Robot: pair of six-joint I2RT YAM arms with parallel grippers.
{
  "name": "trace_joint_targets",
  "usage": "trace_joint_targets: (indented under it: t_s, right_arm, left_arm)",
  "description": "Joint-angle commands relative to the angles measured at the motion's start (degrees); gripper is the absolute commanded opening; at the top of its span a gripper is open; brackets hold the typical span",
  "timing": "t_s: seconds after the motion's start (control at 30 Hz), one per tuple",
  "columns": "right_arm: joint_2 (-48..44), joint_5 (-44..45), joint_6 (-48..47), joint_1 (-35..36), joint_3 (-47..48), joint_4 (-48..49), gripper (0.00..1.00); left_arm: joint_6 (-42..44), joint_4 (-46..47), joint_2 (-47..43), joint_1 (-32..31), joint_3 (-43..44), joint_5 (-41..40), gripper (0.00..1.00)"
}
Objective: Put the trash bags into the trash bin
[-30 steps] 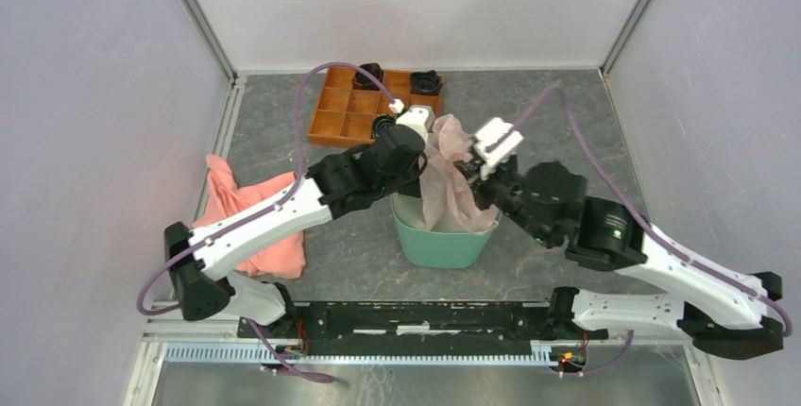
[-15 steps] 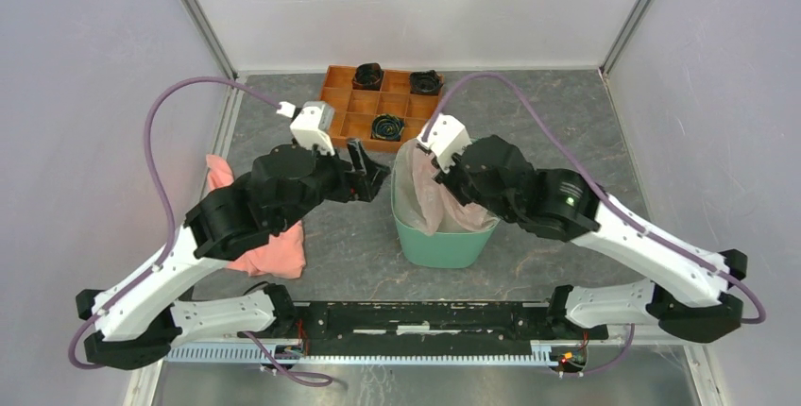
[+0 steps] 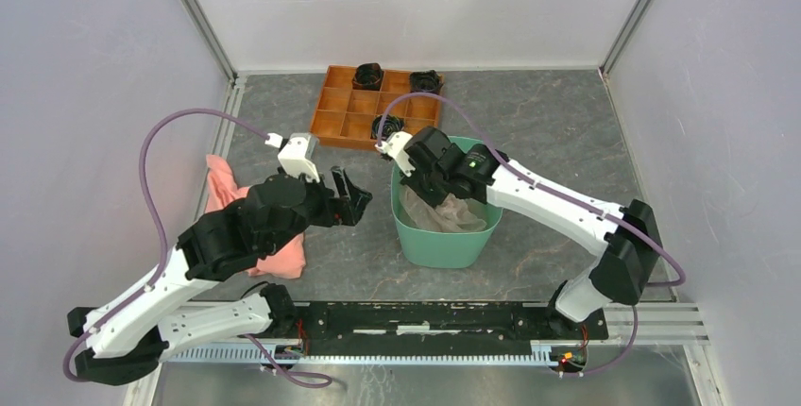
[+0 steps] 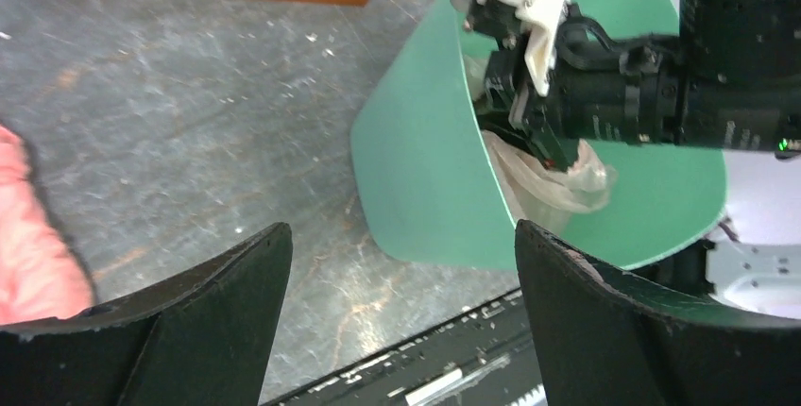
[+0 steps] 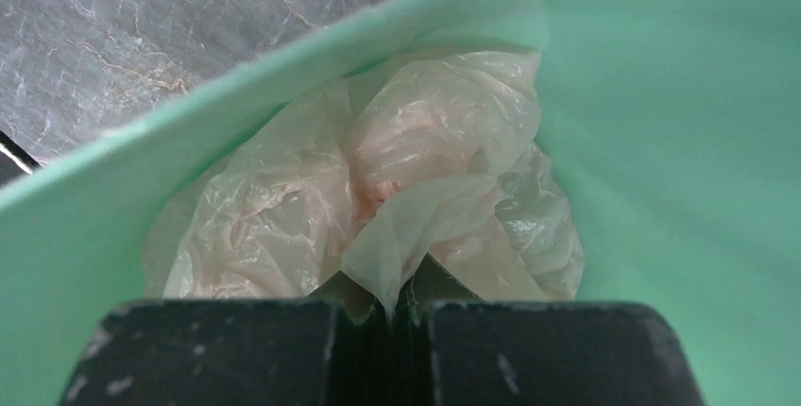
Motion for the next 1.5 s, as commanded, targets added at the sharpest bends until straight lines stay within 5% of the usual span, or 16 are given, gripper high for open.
trace_joint_targets:
  t_s: [0.0, 0.2, 0.3, 0.7, 0.9, 1.17, 1.47]
  right_arm:
    - [-3.26, -1.14, 0.98, -0.41, 2.66, 0.90, 0.00]
    - [-13.02, -2.30, 3.84, -0.44, 2.59, 1.49, 0.03]
    - [-15.93, -4.22, 4.09, -0.51, 2.59, 1.29, 0.12]
    - [-22.54, -6.32, 3.35, -0.65, 3.17, 3.35, 0.17]
    - [-24.31, -6.97, 5.08, -1.03, 4.88, 4.44, 0.15]
    - [-24.95, -9.06, 4.96, -1.15, 5.38, 4.51, 0.11]
    - [-25.10, -9.49, 5.14, -1.11, 4.87, 4.23, 0.10]
  left_arm:
    - [-4.12, 9.84, -2.26, -0.10, -3.74, 7.99, 0.93]
    - [-4.82, 20.84, 0.08, -0.12, -3.50, 17.41, 0.94]
    - [-3.62, 22.65, 3.47, -0.10, -1.27, 18.43, 0.94]
    - [-2.65, 31.30, 10.65, -0.10, -1.53, 24.56, 0.90]
    - [6.92, 32.99, 7.46, -0.10, -4.48, 21.91, 0.82]
    - [25.61, 26.30, 12.38, -0.10, 0.69, 18.22, 0.92]
    - [28.02, 25.63, 20.39, -0.10, 6.19, 17.98, 0.55]
